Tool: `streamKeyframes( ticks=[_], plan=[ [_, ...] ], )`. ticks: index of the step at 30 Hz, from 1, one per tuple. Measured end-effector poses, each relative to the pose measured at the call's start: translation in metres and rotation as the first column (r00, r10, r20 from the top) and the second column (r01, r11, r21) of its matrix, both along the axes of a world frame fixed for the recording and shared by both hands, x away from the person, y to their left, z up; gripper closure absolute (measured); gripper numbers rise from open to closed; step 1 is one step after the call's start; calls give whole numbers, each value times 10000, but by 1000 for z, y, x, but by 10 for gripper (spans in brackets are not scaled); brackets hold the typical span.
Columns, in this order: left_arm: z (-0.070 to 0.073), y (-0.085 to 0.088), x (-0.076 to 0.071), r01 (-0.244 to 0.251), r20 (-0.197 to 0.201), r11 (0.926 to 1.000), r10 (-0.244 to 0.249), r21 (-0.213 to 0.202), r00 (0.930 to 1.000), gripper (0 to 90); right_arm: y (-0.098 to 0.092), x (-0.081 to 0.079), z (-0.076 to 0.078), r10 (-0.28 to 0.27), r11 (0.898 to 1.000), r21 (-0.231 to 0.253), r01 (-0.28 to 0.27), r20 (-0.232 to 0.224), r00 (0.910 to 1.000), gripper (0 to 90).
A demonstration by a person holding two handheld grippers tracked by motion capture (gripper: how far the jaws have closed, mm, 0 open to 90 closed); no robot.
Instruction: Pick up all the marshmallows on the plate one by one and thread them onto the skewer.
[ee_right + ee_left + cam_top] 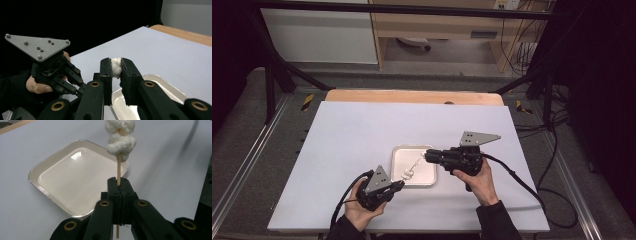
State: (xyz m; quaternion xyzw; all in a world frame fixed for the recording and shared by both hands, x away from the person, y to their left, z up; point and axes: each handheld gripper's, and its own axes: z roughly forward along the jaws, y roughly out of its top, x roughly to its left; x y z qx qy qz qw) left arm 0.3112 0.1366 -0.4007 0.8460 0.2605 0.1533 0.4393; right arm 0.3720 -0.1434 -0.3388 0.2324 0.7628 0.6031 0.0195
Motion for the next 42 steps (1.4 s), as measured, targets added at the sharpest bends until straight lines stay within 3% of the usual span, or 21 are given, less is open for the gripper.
streamKeyframes(
  ticks=[20, 27, 31, 42],
  plan=[
    [0, -2, -4, 109, 300, 9999, -110, 45, 9995, 892, 7, 2, -6, 560, 9984, -86, -567, -672, 9962, 833],
    [1, -5, -7, 265, 608, 9990, -287, 365, 9977, 892, 7, 1, -6, 612, 9978, -203, -629, -763, 9952, 846],
    [2, -5, -8, 240, 740, 9991, -265, 336, 9969, 892, 7, 0, -6, 647, 9972, -320, -673, -770, 9949, 850],
    [0, -7, -9, 356, 819, 9975, -405, 612, 9958, 892, 10, -2, -10, 925, 9945, -410, -964, -886, 9918, 859]
  ],
)
